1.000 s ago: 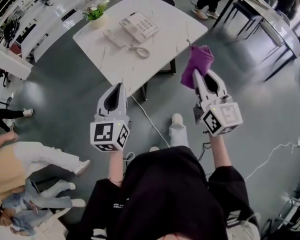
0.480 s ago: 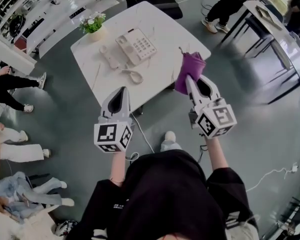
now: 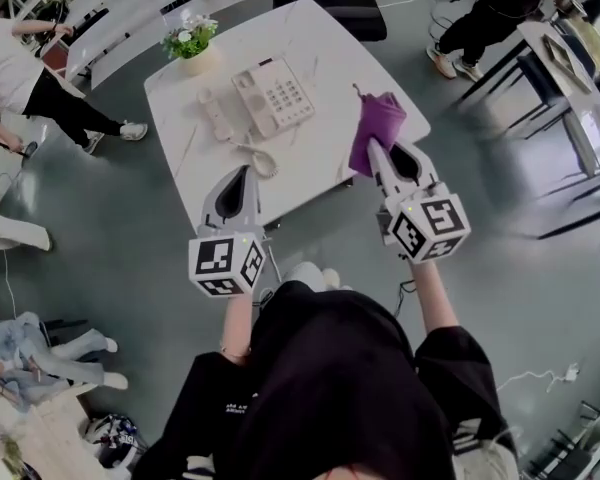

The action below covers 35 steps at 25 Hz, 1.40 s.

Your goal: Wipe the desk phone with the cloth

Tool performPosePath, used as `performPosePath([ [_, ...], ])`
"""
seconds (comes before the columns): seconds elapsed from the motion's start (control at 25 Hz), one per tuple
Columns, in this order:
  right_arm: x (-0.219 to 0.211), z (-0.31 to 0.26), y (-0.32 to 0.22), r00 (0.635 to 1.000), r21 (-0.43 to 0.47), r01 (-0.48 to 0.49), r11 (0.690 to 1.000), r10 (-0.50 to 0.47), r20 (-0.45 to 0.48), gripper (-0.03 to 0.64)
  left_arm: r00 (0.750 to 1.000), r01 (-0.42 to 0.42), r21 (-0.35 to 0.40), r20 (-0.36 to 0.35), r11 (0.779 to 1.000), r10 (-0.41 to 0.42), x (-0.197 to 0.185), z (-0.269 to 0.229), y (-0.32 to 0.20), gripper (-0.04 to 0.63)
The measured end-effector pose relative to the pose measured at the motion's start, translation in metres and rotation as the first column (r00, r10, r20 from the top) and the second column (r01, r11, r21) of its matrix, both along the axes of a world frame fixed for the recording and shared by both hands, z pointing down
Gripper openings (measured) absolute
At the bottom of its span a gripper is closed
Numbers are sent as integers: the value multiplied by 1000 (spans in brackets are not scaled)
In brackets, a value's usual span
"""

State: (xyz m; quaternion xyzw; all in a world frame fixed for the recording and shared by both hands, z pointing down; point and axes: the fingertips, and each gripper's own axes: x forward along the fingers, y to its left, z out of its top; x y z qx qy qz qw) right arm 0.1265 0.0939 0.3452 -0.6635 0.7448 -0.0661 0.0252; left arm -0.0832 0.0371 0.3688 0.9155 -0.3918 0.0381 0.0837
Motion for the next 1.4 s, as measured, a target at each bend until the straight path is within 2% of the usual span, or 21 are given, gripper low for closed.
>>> performPosePath([
  [0.12, 4, 3, -12, 1000, -5, 25, 1000, -25, 9, 38, 999, 30, -24, 22, 999, -29, 4, 9, -9, -3],
  [0.68, 21, 28, -119, 996, -61, 87, 994, -87, 7, 38, 997, 79, -100, 27, 992, -76, 23, 39, -90, -3],
  [1.04, 7, 48, -188, 992, -101, 123, 987, -125, -13, 38, 997, 81, -162, 16, 983, -79, 19, 59, -144, -3],
  [1.4, -4, 60, -226, 987, -121, 154, 981, -158, -28, 38, 996, 94, -227, 25, 969, -91, 11, 79, -168, -3],
])
